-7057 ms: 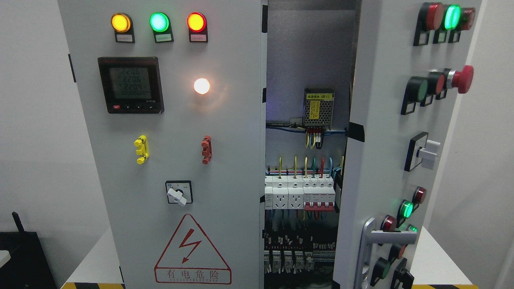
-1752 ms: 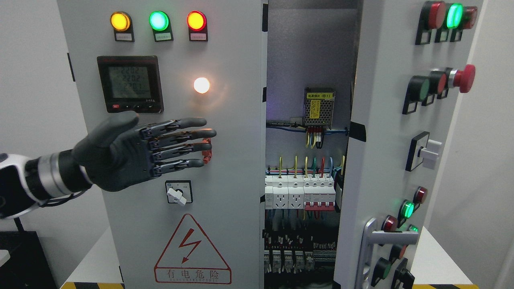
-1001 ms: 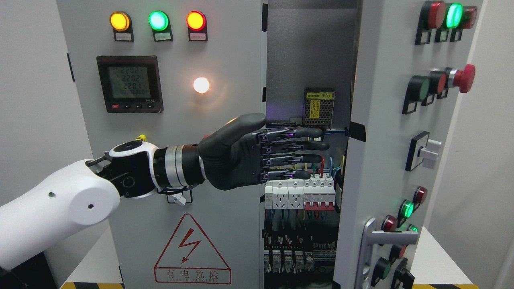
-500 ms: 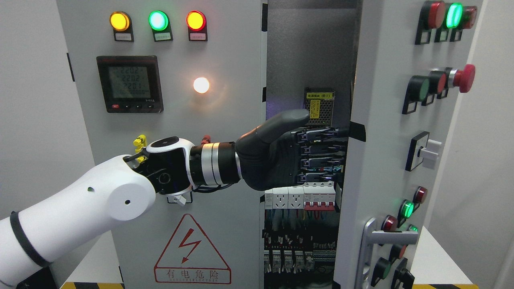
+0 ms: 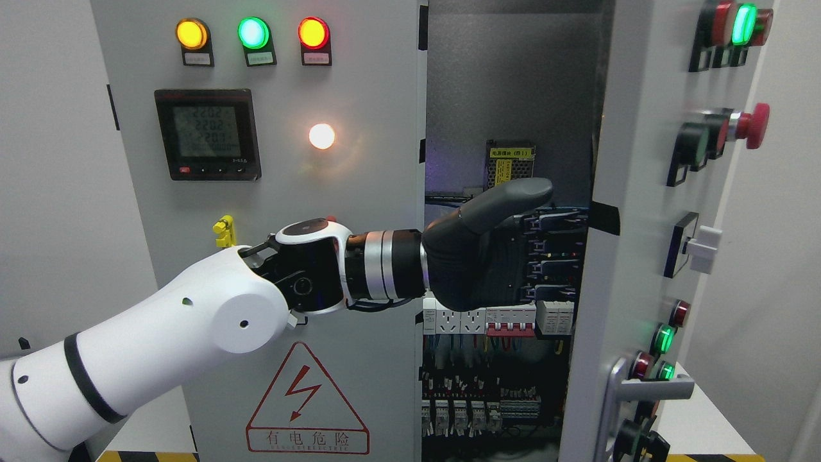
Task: Open door with both hands
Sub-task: 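Push the inner edge of the button-covered door outward with the left hand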
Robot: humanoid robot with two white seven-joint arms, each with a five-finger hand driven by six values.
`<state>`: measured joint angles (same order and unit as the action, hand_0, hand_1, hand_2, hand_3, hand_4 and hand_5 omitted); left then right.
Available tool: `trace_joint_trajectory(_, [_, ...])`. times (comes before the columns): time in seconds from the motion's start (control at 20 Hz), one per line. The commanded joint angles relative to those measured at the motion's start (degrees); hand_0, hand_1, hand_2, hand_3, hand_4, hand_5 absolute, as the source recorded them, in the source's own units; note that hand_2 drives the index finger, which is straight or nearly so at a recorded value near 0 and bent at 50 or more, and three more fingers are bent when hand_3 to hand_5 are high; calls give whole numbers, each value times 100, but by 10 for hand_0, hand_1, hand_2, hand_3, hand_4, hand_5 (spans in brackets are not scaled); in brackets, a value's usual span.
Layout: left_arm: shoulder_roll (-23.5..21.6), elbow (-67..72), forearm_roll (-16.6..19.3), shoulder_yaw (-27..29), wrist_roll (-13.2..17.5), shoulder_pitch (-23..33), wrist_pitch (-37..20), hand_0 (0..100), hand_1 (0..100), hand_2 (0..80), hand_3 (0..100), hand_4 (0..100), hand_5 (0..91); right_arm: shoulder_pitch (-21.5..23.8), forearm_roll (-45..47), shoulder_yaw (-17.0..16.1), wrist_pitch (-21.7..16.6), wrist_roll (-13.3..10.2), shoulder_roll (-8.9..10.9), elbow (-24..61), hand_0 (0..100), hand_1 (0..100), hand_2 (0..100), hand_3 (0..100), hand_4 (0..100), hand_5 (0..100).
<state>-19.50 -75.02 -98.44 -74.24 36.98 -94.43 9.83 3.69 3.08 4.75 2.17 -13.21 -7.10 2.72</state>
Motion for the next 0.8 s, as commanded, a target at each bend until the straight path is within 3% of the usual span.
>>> trace_joint_trajectory(0.0, [473,-47,0,41,-287,-93,-7,120,389,0,0,0,0,0,0,0,3,3,-2,0,120,389,0,0,0,0])
trace_joint_trajectory(0.4, [534,-478,0,23,-515,-190,-7,120,389,0,0,0,0,0,0,0,3,3,-2,0,120,389,0,0,0,0])
trace_joint_trajectory(0.75, [947,-513,-44,-12,-832,-384,-7,120,389,0,0,0,0,0,0,0,3,3,-2,0,120,389,0,0,0,0])
